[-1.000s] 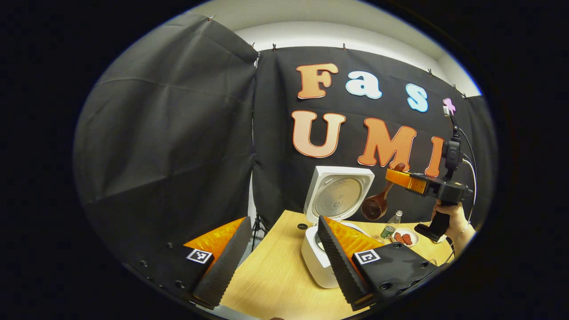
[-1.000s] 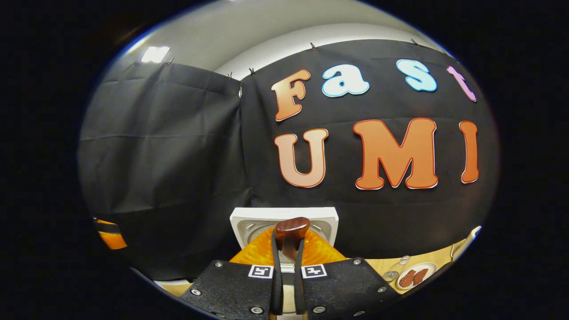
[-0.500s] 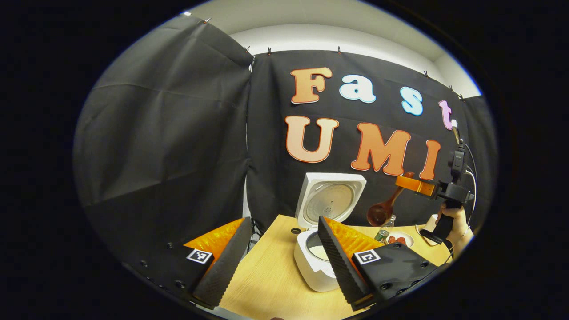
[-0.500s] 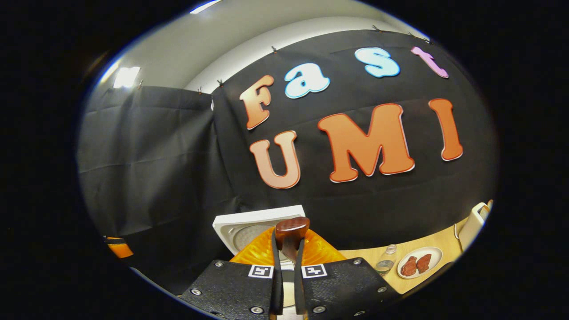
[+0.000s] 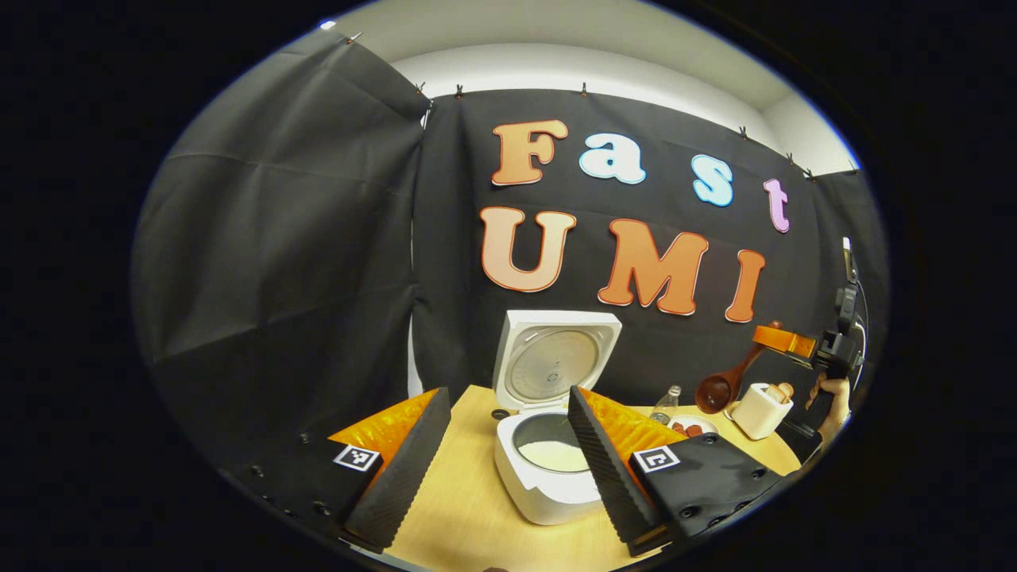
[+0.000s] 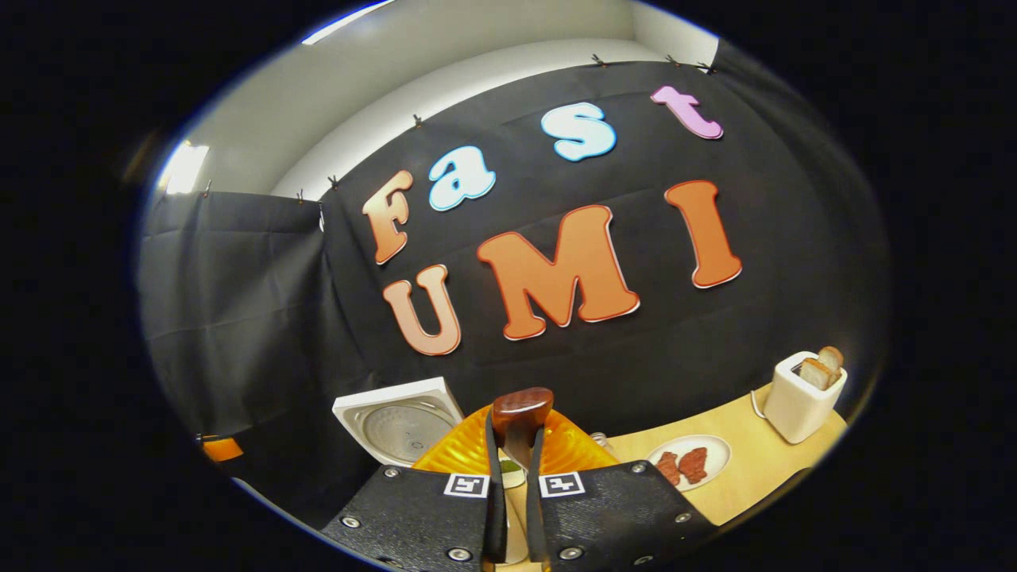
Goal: Close the left gripper, press the button to open the rice cooker; take a wooden spoon from the chopstick holder with the right hand, scoop a spoonful of rice and pour it into the rice cooker, then put the wooden spoon back into the chopstick holder.
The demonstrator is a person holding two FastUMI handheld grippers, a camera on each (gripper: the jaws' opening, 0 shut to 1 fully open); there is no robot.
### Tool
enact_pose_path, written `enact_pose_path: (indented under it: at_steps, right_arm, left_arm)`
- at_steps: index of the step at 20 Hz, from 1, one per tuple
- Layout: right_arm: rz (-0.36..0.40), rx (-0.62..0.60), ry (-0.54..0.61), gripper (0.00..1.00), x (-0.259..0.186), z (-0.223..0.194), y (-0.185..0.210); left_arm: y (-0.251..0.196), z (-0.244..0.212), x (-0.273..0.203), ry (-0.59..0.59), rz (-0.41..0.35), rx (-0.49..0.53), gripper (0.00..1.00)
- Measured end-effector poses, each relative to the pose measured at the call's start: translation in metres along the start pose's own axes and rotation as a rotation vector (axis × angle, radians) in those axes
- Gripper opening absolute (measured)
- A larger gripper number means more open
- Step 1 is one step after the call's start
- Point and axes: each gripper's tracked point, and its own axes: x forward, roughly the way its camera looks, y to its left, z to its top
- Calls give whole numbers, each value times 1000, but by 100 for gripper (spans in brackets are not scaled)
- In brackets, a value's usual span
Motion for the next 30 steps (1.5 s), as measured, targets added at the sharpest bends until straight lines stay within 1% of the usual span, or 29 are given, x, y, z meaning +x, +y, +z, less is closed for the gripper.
enact_pose_path:
  at_steps: [5, 6, 7, 8, 9, 10, 12, 14, 18, 23, 30]
  right_arm:
    - [-123, 7, -13, 9, -51, 4, -67]
    - [-143, 12, -8, 14, -62, 1, -79]
    - [-162, 18, -1, 9, -72, -2, -90]
    - [-179, 22, 8, 9, -82, -8, -101]
    - [-196, 26, 18, 14, -92, -14, -110]
    - [-213, 28, 29, 9, -102, -21, -120]
    - [-247, 36, 50, 9, -120, -34, -138]
    - [-272, 36, 78, 9, -135, -50, -150]
    - [-284, 83, 136, 9, -155, -86, -161]
    - [-294, 121, 216, 9, -157, -137, -174]
    - [-307, 157, 301, 9, -149, -193, -186]
  left_arm:
    - [-25, 3, 9, -11, -43, 10, 100]
    - [-29, 3, 10, -8, -50, 12, 100]
    - [-33, 1, 11, -5, -57, 14, 100]
    - [-37, 1, 13, -4, -63, 14, 100]
    - [-43, 0, 13, -3, -71, 10, 100]
    - [-49, -1, 14, 0, -83, 2, 100]
    - [-60, -5, 15, 10, -104, -8, 100]
    - [-67, -8, 15, 17, -108, -12, 100]
    - [-83, -6, 13, 11, -120, -19, 100]
    - [-91, -7, 8, 13, -115, 0, 100]
    - [-81, 0, 1, -15, -57, 27, 100]
